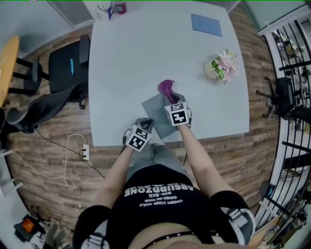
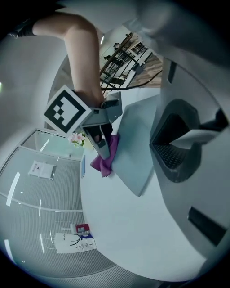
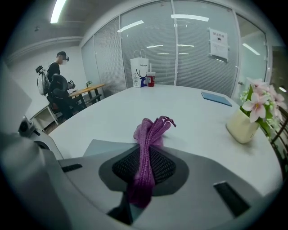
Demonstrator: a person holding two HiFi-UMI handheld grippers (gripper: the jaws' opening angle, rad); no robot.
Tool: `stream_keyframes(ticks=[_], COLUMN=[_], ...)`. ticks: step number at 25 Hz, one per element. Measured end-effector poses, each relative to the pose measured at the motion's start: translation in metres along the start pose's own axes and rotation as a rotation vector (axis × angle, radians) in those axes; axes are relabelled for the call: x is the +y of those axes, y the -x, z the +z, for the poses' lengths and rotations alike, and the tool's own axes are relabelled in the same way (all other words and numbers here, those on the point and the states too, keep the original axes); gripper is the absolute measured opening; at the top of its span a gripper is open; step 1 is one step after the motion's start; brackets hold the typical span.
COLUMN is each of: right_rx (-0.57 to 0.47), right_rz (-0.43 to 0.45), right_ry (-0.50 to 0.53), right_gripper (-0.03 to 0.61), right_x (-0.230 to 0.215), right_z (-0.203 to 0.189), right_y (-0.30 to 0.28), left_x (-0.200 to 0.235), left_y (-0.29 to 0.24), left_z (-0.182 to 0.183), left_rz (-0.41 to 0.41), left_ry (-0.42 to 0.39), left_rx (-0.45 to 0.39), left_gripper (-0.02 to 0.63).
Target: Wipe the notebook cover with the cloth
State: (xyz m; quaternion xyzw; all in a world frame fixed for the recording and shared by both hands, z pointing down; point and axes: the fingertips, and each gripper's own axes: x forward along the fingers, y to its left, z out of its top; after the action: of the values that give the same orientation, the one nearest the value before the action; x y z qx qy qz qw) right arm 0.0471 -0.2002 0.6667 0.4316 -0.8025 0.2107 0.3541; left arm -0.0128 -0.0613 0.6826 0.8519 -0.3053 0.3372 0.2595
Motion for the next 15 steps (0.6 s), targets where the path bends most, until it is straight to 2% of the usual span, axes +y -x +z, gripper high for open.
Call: stream_keyframes(ticks=[5,15], right_rx=[0.001,0.035], right_rz=[0.023,0.083], right_ry=[-0.019,0.04], right_gripper=[0.067,0.069], right_x=[0.004,0.036], right_z=[0.0,-0.004], right_y=[0.0,0.0], left_x=[0.002,0.001], left_y=[-0.004,-0.005], left_z=[-0.005,-0.005], left_rz=[-0.02,-0.031], left_ry=[0.016,0.015], left_rx=[0.016,0.023], left_gripper=[0.014,0.014])
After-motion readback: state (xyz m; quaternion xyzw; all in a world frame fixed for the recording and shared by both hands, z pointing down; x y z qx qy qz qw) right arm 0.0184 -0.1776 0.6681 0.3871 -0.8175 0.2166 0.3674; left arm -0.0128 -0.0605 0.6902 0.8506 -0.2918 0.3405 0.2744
